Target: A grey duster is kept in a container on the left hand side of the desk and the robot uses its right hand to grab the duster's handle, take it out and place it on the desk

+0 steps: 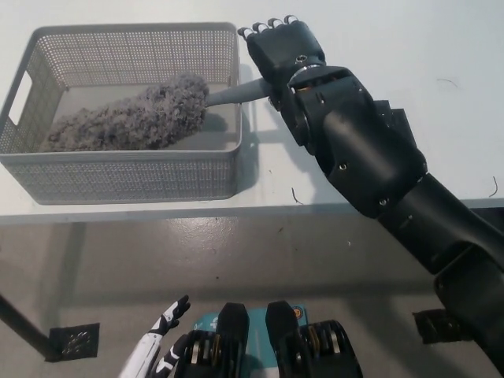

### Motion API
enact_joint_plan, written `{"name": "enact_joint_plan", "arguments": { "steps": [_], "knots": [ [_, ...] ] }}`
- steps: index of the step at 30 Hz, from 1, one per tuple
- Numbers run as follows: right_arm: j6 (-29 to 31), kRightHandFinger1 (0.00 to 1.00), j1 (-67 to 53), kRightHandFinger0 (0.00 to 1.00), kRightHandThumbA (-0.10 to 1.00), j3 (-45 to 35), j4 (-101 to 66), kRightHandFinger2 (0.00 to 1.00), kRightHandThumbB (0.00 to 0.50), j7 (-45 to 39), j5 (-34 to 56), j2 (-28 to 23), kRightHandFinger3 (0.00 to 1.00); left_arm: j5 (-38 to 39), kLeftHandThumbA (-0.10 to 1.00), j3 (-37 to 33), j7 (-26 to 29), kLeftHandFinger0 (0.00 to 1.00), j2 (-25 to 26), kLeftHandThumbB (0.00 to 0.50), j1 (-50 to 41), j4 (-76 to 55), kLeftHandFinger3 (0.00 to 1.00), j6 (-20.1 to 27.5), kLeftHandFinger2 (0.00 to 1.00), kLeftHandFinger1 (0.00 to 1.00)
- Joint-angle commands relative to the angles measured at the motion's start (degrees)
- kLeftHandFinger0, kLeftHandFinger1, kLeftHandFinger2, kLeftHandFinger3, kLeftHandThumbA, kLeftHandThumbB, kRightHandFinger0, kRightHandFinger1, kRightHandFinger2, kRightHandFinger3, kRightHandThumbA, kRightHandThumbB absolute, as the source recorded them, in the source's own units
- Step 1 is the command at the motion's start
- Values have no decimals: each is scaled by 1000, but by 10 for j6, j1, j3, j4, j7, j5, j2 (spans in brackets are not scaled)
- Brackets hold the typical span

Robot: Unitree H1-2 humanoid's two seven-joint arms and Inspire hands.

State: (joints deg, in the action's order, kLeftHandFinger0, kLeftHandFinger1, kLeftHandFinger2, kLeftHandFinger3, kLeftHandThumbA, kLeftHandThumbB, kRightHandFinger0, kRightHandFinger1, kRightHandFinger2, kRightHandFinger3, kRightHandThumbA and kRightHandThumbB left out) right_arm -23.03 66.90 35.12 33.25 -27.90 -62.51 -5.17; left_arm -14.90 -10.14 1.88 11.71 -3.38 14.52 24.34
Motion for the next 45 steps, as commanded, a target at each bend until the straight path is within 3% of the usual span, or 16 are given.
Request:
{"name": "enact_joint_plan", "arguments": {
  "steps": [1,13,21,24,42,44,45],
  "knots": [
    [-5,1000,38,1000,758,-3,11,1000,500,41,-6,3,1000,6,1000,-3,2,1000,8,237,4,-17,1000,26,1000,1000],
    [-8,1000,30,1000,783,-10,70,1000,500,77,9,2,1000,-1,1000,-1,-3,1000,9,264,7,-17,1000,26,1000,1000],
    [-12,1000,43,1000,839,-12,103,1000,500,95,18,16,1000,-2,1000,-6,-2,1000,12,242,8,-18,1000,26,1000,1000],
    [-17,1000,46,1000,773,-21,96,1000,500,94,28,25,1000,0,1000,-5,-5,1000,14,239,7,-20,1000,26,1000,1000],
    [-14,1000,80,1000,839,4,151,1000,500,124,13,56,1000,8,1000,-1,-15,1000,11,257,12,-18,1000,26,1000,1000],
    [-18,1000,83,1000,759,12,184,1000,500,150,6,63,1000,7,1000,-1,-14,1000,11,250,14,-17,1000,26,1000,1000],
    [-22,742,81,602,673,10,228,939,500,197,11,72,1000,8,1000,-2,-12,1000,12,247,16,-16,1000,26,1000,1000]
  ]
}}
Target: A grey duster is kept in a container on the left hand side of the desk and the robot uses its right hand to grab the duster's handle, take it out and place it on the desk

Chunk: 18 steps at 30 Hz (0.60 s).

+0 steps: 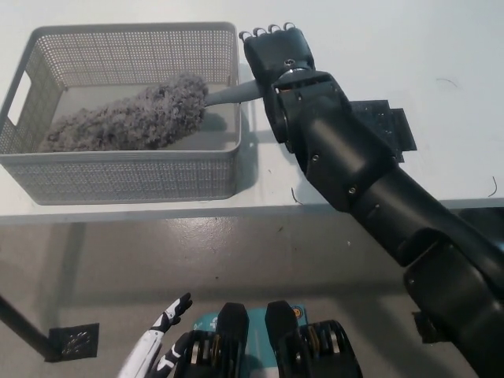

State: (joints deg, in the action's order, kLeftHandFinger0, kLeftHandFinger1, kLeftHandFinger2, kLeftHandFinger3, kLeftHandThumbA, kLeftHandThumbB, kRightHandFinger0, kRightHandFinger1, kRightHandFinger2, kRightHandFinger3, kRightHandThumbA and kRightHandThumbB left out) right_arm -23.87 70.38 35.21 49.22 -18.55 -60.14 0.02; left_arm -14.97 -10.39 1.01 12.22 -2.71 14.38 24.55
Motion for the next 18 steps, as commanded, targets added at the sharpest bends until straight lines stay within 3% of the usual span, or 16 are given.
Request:
{"name": "enact_joint_plan", "arguments": {
  "steps": [1,2,3,4,5,6,7,8,9,12,14,15,17,18],
  "knots": [
    [-12,468,42,373,581,-1,106,663,486,148,2,28,1000,8,1000,0,-3,1000,6,248,9,-14,1000,24,1000,1000],
    [-5,159,37,90,428,-9,128,371,390,184,13,31,1000,8,1000,-1,-3,1000,5,248,10,-13,1000,24,1000,1000],
    [-1,71,34,18,366,-11,137,289,392,201,16,32,1000,8,1000,-1,-3,1000,5,248,10,-13,1000,24,1000,1000],
    [28,14,16,4,89,-21,160,157,320,283,26,31,797,5,1000,-2,-4,1000,5,246,5,-16,1000,24,1000,1000],
    [50,1,5,0,-92,-29,175,54,273,336,36,31,560,4,1000,-4,-3,1000,6,246,3,-15,1000,24,1000,1000],
    [66,0,-1,0,-100,-40,180,78,244,366,47,31,430,5,1000,-4,-4,1000,6,248,3,-15,1000,24,1000,1000],
    [83,0,-8,0,-100,-53,178,79,266,397,58,30,421,5,1000,-3,-6,1000,5,253,3,-15,1000,24,1000,1000],
    [101,24,-14,0,-100,-70,175,219,235,444,71,30,322,0,1000,-2,-5,1000,5,258,3,-15,1000,24,1000,1000],
    [104,53,-14,0,-100,-75,174,313,220,458,74,28,300,-4,1000,-3,-4,1000,4,257,4,-15,1000,24,1000,1000],
    [117,114,-14,0,-100,-100,169,509,216,484,91,24,185,0,1000,-7,-11,1000,2,246,10,-11,1000,24,1000,1000],
    [121,126,-16,0,-100,-110,166,534,226,489,99,22,151,2,1000,-7,-12,1000,1,250,9,-10,1000,24,1000,1000],
    [123,123,-19,0,-100,-115,165,528,204,494,102,22,91,2,1000,-6,-14,1000,0,256,8,-12,1000,23,1000,1000],
    [139,117,-27,0,-100,-123,166,518,159,513,108,20,65,4,1000,-6,-18,1000,0,261,5,-13,1000,21,1000,1000],
    [141,128,-30,0,-31,-124,164,528,96,517,107,19,60,6,1000,-7,-19,1000,0,256,3,-14,1000,21,1000,1000]
  ]
}}
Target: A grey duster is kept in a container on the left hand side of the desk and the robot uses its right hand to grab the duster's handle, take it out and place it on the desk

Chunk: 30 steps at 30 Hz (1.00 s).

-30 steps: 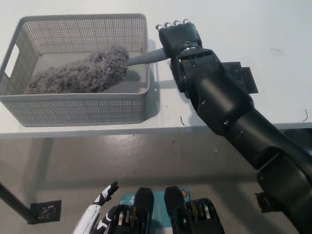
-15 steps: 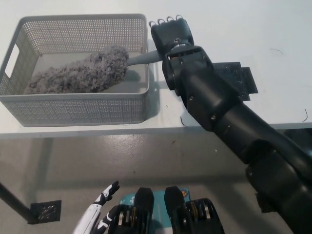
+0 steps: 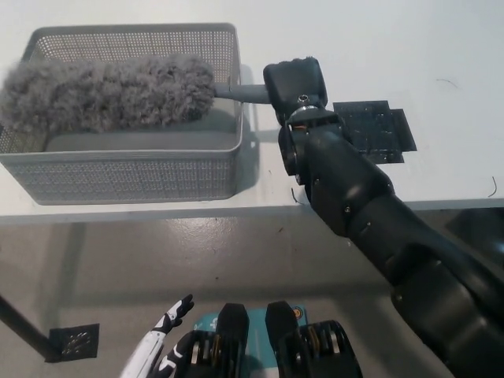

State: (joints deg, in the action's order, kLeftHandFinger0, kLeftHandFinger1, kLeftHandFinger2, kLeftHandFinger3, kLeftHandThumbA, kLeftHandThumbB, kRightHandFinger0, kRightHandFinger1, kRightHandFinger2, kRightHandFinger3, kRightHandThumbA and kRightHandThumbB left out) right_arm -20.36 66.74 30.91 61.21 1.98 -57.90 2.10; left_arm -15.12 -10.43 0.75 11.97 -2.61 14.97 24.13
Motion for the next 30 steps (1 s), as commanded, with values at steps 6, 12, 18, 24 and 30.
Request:
{"name": "enact_joint_plan", "arguments": {
  "steps": [6,12,18,24,30],
  "knots": [
    [158,5,3,0,273,-167,23,242,78,301,165,2,1,9,1000,-8,-19,1000,4,247,0,-17,1000,28,1000,1000],
    [240,0,12,0,-97,-354,-33,263,72,248,348,29,2,6,1000,-10,-15,1000,3,231,1,-16,1000,28,1000,1000],
    [288,0,20,0,-100,-499,-117,348,17,162,519,60,296,14,1000,-9,-22,1000,-1,235,1,-15,1000,26,1000,1000],
    [273,0,23,0,-100,-555,-168,405,22,124,584,76,499,10,1000,-8,-23,1000,-1,209,-1,-16,1000,27,1000,1000],
    [260,5,22,0,-100,-592,-168,442,4,136,597,78,586,11,1000,-10,-24,1000,1,210,-3,-14,1000,28,1000,1000]
  ]
}}
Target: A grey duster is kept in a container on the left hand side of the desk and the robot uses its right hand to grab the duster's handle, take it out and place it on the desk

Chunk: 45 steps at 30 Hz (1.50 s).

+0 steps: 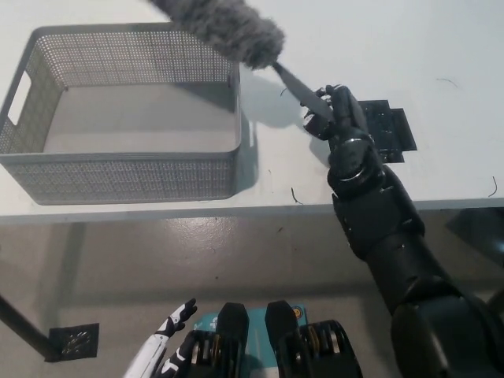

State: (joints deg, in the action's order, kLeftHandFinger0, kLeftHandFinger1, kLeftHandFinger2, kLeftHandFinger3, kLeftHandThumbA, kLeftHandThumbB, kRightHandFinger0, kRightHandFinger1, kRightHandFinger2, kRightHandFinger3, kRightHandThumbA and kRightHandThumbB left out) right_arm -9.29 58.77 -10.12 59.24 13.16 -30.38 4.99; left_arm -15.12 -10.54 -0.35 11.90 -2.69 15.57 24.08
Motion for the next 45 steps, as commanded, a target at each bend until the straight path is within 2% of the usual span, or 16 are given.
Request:
{"name": "enact_joint_plan", "arguments": {
  "steps": [1,5,8,10,11,12,16,29,33,36,39,40,41,42,44,45],
  "knots": [
    [144,16,103,0,-100,-191,-148,449,5,25,330,50,616,13,1000,-8,-13,1000,2,210,-3,-19,1000,28,1000,1000],
    [121,0,110,0,-58,-237,-160,436,1,21,375,54,782,5,1000,-10,-8,1000,2,207,-4,-18,1000,28,1000,1000],
    [105,37,109,0,-99,-272,-183,538,0,4,422,60,625,1,1000,-10,-5,1000,0,206,-9,-20,1000,28,1000,1000],
    [94,126,108,0,-100,-293,-195,606,0,2,446,61,778,4,1000,-12,-3,1000,1,188,-12,-21,1000,28,1000,1000],
    [86,138,106,0,-100,-301,-203,613,0,4,453,61,998,7,1000,-13,-2,1000,1,178,-14,-22,1000,28,1000,1000],
    [81,149,105,0,-100,-305,-208,619,0,5,457,61,965,9,1000,-14,-1,1000,1,176,-15,-22,1000,28,1000,1000],
    [58,0,65,0,-100,-247,-246,465,0,11,351,32,441,1,1000,-12,8,1000,2,194,-22,-23,1000,28,1000,1000],
    [-66,236,-116,0,-100,98,-336,631,98,-109,29,-217,520,14,1000,30,5,1000,20,218,-68,-60,1000,26,1000,1000],
    [-94,471,-138,309,-58,195,-367,787,87,-194,-6,-298,712,13,1000,37,1,1000,24,232,-73,-69,1000,17,1000,1000],
    [-85,569,-156,160,-100,248,-395,874,113,-268,13,-345,704,12,982,40,3,1000,23,219,-75,-67,1000,22,1000,1000],
    [-71,450,-179,66,-94,291,-427,687,128,-282,-7,-364,492,14,971,41,4,1000,20,217,-78,-68,1000,23,1000,1000],
    [-72,361,-183,39,-18,298,-433,561,198,-283,-8,-365,523,13,970,41,3,1000,20,209,-78,-69,1000,21,1000,1000],
    [-76,338,-187,17,-52,305,-442,536,121,-288,-9,-366,575,13,970,41,3,1000,20,213,-78,-68,1000,21,1000,1000],
    [-94,273,-194,1,-45,324,-465,469,119,-304,-12,-367,388,13,959,43,3,1000,20,210,-79,-70,1000,21,1000,1000],
    [-106,320,-202,0,40,340,-487,528,141,-315,-18,-366,330,12,958,46,4,1000,21,210,-80,-70,1000,23,1000,1000],
    [-109,385,-202,73,130,345,-490,587,156,-316,-20,-366,418,12,961,47,4,1000,21,215,-80,-71,1000,22,1000,1000]
  ]
}}
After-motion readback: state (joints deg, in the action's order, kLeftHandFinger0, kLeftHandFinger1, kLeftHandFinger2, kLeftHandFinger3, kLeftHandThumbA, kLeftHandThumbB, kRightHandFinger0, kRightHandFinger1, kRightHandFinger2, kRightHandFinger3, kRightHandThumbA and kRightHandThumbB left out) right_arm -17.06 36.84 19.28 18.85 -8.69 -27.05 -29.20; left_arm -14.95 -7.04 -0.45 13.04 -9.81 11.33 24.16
